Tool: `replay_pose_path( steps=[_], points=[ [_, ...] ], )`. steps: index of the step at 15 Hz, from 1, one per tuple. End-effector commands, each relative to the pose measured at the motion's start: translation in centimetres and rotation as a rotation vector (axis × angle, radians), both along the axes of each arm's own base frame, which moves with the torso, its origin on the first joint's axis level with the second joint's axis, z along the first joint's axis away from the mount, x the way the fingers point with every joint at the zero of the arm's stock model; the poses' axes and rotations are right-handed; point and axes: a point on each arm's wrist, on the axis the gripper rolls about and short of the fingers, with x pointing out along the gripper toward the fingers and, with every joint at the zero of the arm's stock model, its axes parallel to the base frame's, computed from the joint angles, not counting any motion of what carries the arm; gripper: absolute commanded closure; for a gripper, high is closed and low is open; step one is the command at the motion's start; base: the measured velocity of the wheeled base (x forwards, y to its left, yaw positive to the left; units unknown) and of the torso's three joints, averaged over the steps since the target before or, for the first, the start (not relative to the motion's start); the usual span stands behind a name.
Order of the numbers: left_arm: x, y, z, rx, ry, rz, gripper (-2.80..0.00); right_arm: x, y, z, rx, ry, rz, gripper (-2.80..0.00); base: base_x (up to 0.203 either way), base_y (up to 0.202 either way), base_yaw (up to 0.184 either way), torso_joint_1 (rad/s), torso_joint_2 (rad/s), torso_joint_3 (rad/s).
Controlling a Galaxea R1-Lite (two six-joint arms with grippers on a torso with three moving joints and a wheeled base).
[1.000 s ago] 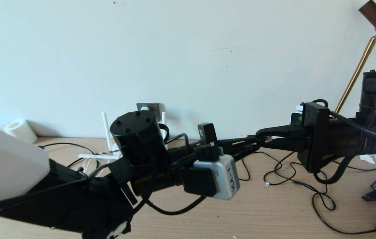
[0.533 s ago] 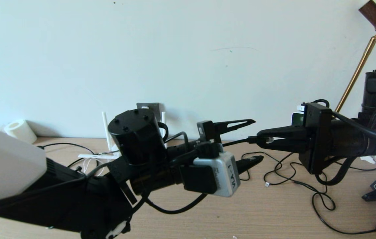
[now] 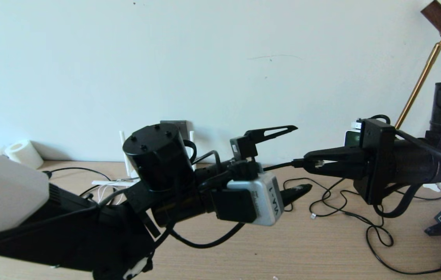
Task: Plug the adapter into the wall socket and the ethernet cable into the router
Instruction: Hand it to the other hand
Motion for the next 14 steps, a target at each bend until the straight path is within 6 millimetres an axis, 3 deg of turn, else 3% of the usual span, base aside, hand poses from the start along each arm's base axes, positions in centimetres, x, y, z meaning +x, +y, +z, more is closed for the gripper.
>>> replay_pose_path(
  steps=[1, 8, 9, 14],
  points=[
    [-0.2, 0.18, 0.29, -0.006, -0.013, -0.001, -2.8, -0.07, -0.01, 0.11, 0.005, 0.003, 0.008, 0.0, 0.0, 0.0, 0.0, 0.0, 0.0, 0.0],
    [-0.22, 0.23, -0.26, 0.008, 0.004, 0.0, -2.8, -0.15, -0.02, 0.12, 0.009, 0.005, 0.024, 0.0, 0.0, 0.0, 0.0, 0.0, 0.0, 0.0],
    [-0.25, 0.25, -0.31, 0.007, 0.014, -0.004, 0.0, -0.14, -0.02, 0.13, 0.009, 0.003, 0.022, 0.0, 0.0, 0.0, 0.0, 0.0, 0.0, 0.0],
    [-0.51, 0.53, -0.44, 0.013, 0.022, -0.001, 0.0, -0.01, 0.03, 0.05, 0.009, 0.004, 0.024, 0.0, 0.0, 0.0, 0.0, 0.0, 0.0, 0.0]
  ],
)
